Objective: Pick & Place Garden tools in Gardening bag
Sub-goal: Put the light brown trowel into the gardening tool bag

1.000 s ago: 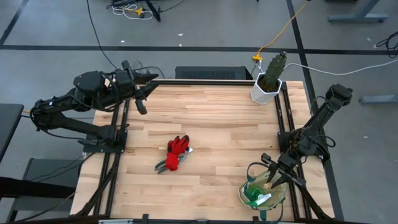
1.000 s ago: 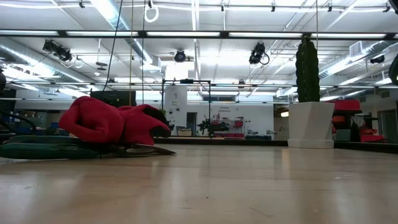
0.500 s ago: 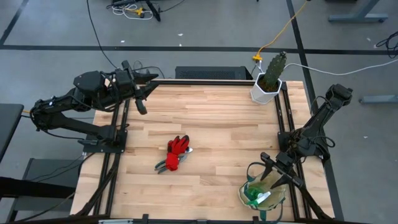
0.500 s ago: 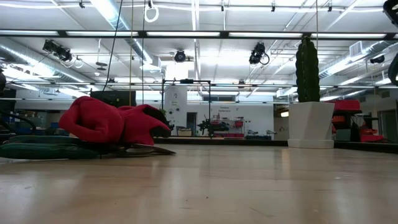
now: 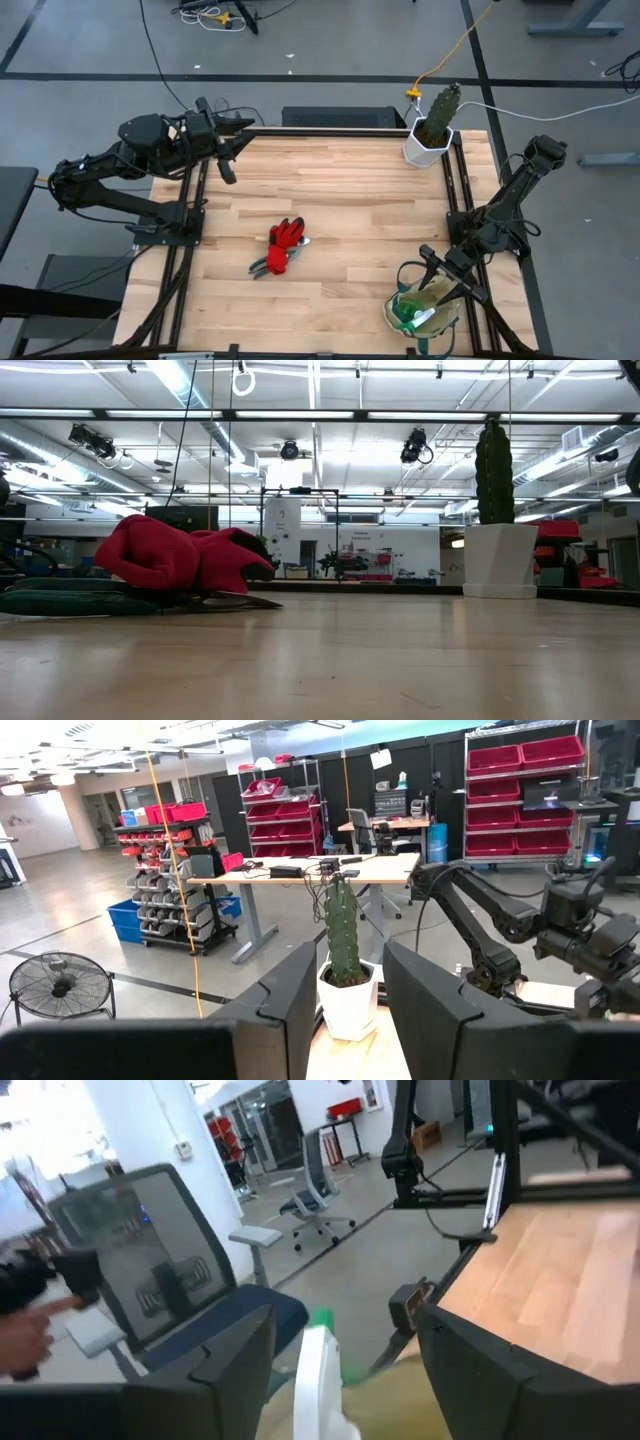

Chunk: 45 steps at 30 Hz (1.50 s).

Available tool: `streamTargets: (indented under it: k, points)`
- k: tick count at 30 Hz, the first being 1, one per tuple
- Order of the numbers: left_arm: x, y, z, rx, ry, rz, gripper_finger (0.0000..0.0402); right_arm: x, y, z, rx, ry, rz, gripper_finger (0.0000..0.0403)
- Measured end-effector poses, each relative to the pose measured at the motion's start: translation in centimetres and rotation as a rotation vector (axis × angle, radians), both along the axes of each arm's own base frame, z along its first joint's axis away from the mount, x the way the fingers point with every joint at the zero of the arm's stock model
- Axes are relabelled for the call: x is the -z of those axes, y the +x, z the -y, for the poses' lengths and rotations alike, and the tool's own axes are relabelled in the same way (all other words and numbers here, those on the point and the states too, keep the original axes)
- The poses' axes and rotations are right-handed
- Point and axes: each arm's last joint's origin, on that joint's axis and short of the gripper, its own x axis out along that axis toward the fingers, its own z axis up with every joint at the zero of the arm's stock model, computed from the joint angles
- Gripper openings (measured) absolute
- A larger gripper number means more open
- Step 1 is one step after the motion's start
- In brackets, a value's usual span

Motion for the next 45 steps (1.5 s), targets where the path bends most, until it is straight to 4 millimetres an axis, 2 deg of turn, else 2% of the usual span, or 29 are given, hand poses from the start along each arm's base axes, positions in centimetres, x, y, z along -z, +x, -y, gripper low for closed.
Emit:
streamTargets:
  k: [4, 14, 22, 35, 45]
  points:
    - [0.0, 0.0, 0.0, 0.0, 0.0, 0.0, 0.0126, -1.2, 0.1, -0.2, -0.003, -0.065, 0.049, 0.0247]
    - [0.0, 0.0, 0.0, 0.0, 0.0, 0.0, 0.0126, -4.5, 1.0, 0.3, 0.059, -0.087, 0.072, 0.0247]
    - [0.0, 0.0, 0.0, 0.0, 0.0, 0.0, 0.0126, -5.7, 1.9, 1.2, 0.129, -0.1, 0.1, 0.0247]
    - [0.0, 0.0, 0.0, 0.0, 0.0, 0.0, 0.0126, -9.7, 3.9, 5.3, 0.4, -0.224, 0.08, 0.0246]
    - [0.0, 0.0, 0.0, 0.0, 0.0, 0.0, 0.0126, -10.3, 5.1, 9.2, 0.646, -0.259, 0.043, 0.0246]
